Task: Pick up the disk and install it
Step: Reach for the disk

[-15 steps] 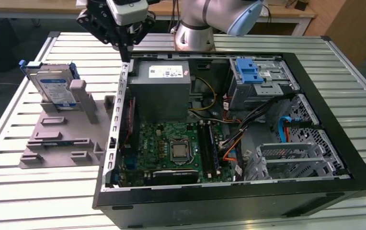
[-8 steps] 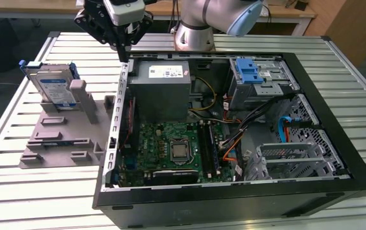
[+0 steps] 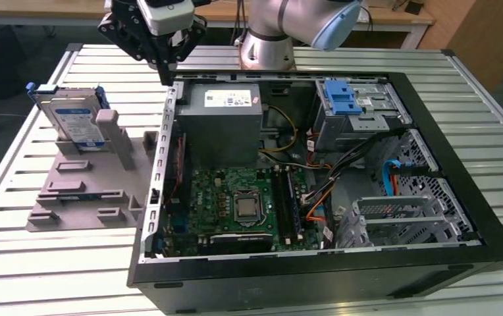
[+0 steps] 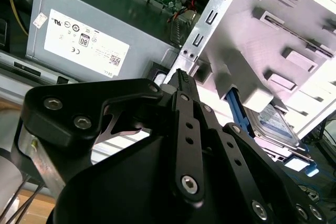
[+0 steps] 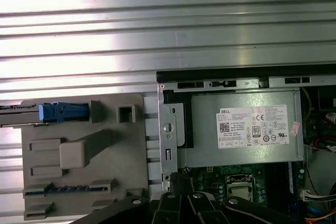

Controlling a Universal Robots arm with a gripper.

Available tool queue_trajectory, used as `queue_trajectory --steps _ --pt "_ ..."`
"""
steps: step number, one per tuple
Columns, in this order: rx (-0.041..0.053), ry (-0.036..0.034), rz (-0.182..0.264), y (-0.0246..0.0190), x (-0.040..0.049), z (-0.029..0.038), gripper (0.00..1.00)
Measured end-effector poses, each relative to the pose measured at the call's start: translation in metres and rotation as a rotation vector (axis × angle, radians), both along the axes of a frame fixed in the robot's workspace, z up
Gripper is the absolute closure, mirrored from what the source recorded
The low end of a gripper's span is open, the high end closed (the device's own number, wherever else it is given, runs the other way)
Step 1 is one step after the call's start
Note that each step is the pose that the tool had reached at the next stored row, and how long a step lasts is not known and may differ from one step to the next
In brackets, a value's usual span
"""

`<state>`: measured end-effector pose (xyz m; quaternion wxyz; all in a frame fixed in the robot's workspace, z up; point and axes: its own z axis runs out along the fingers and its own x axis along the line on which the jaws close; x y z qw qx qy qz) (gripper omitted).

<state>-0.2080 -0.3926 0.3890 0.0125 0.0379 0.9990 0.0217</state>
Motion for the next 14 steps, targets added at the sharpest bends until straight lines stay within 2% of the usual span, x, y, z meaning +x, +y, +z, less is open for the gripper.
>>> queue_trajectory --steps 14 --pt "0.0001 0.0002 0.000 0.0006 -0.0080 -0.0006 0.89"
